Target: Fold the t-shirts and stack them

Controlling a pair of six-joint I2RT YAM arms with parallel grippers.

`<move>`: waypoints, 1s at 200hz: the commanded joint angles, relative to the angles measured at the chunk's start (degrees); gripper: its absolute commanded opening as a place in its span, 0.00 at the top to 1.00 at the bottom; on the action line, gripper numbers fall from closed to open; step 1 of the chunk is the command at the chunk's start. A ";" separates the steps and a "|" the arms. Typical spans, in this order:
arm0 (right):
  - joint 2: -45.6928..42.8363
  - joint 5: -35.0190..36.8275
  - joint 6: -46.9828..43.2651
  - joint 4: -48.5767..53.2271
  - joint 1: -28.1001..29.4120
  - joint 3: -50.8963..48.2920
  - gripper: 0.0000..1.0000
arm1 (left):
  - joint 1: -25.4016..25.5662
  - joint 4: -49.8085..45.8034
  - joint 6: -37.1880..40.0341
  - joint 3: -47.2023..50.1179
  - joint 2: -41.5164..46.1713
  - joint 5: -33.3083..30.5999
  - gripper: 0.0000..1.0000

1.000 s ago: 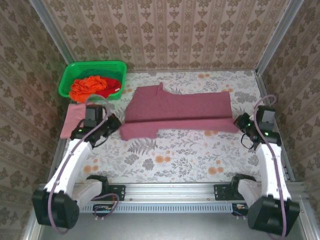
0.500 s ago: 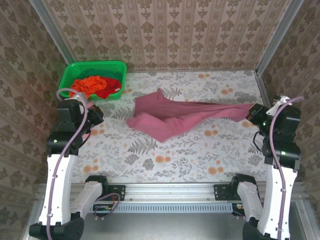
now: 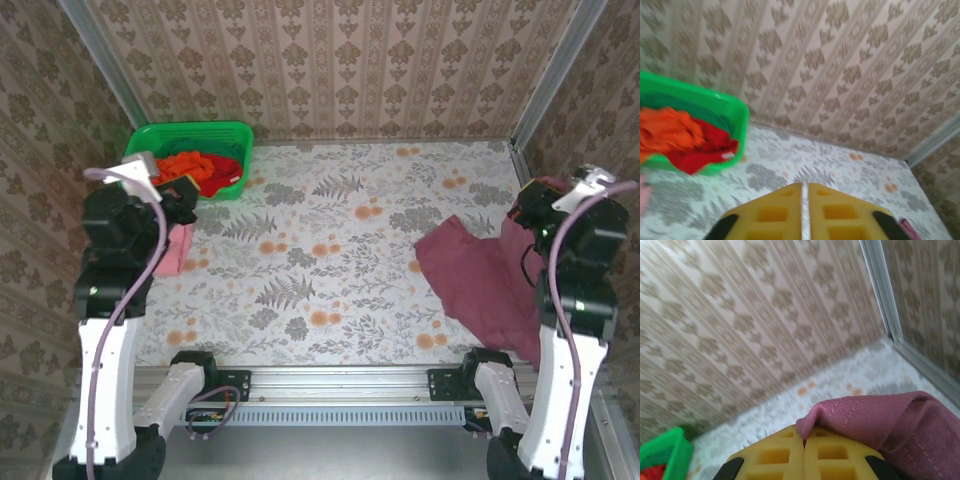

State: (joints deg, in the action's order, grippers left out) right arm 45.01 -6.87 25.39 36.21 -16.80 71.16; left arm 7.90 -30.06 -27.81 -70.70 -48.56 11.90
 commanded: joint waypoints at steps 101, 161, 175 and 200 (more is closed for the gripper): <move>2.73 10.03 3.43 -4.92 -2.86 -14.56 1.00 | 39.08 22.27 -6.96 -11.13 -56.48 -0.14 0.38; 1.14 9.43 4.37 -5.27 -4.90 -16.79 1.00 | 48.41 5.94 -6.09 -49.65 -88.58 11.41 0.48; 1.12 9.09 4.37 -5.27 -5.00 -17.01 1.00 | 49.55 3.47 -6.98 -58.02 -94.77 14.58 0.50; 0.93 8.63 4.27 -5.22 -5.19 -17.71 1.00 | 50.72 0.08 -9.04 -69.42 -103.48 18.52 0.56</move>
State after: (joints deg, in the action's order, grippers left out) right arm 46.85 1.32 28.91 32.40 -21.58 54.61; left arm 58.15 -22.15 -35.16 -131.83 -146.28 23.77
